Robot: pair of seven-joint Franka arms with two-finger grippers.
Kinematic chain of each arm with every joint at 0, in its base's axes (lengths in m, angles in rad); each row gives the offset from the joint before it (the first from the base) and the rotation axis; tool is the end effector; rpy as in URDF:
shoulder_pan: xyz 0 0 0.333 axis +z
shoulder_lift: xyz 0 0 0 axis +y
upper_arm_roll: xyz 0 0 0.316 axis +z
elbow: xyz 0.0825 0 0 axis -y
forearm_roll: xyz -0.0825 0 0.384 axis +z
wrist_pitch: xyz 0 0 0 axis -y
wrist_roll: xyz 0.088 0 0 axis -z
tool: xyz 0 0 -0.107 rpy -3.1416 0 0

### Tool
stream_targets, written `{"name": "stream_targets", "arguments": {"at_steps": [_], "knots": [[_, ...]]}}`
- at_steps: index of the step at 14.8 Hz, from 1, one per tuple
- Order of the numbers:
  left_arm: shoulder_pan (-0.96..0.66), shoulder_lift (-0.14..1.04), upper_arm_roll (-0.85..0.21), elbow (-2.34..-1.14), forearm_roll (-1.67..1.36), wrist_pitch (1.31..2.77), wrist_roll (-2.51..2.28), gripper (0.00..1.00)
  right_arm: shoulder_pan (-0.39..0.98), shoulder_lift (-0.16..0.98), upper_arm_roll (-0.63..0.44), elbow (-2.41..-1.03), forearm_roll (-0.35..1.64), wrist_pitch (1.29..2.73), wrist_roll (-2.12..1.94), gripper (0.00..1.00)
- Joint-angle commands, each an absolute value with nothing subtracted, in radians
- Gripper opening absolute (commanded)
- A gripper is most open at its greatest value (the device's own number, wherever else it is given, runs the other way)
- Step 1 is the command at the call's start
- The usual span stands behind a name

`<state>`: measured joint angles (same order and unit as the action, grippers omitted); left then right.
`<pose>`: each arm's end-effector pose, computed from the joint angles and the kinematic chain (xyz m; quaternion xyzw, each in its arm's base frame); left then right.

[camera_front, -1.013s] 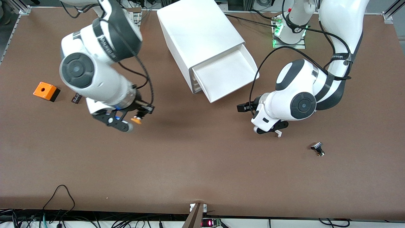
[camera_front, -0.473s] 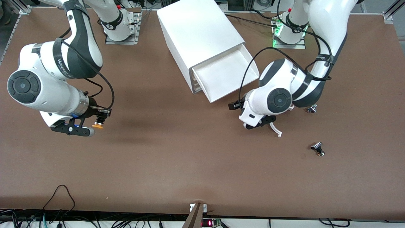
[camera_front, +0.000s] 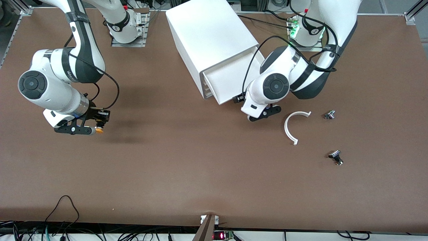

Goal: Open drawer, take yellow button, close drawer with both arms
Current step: 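Push the drawer shut with the left gripper while the right gripper carries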

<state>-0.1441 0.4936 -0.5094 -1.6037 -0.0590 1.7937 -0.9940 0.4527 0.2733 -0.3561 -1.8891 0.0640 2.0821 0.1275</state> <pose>0.5344 -0.3656 0.3581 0.9639 0.1872 -0.1892 0.0107 0.6039 0.0723 0.3652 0.9989 -0.0274 -0.0286 0.0232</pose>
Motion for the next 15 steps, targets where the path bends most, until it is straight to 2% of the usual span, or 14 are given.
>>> {"name": "stream_targets", "arguments": {"at_steps": [1, 3, 7, 10, 12, 13, 15], "knots": [[-0.158, 0.459, -0.518, -1.667, -0.048, 1.833, -1.032, 1.0, 0.465, 0.238, -0.376, -2.06, 0.051, 2.273, 0.082, 0.0], [-0.17, 0.459, -0.525, -1.67, -0.048, 1.83, -1.049, 1.0, 0.462, 0.262, -0.38, -2.124, 0.052, 2.391, 0.046, 0.0], [-0.17, 0.454, -0.572, -1.672, -0.051, 1.815, -1.077, 1.0, 0.416, 0.34, -0.39, -2.161, 0.058, 2.56, -0.043, 0.0], [-0.169, 0.454, -0.61, -1.674, -0.051, 1.807, -1.138, 1.0, 0.408, 0.389, -0.39, -2.166, 0.067, 2.606, -0.043, 0.0], [-0.169, 0.453, -0.636, -1.674, -0.051, 1.795, -1.166, 1.0, 0.405, 0.397, -0.388, -2.166, 0.071, 2.606, -0.043, 0.15], [-0.169, 0.453, -0.65, -1.675, -0.051, 1.795, -1.187, 1.0, 0.405, 0.397, -0.39, -2.164, 0.071, 2.606, -0.041, 0.3], [-0.169, 0.453, -0.669, -1.681, -0.051, 1.793, -1.203, 1.0, 0.405, 0.397, -0.39, -2.161, 0.071, 2.606, -0.04, 0.69]]}}
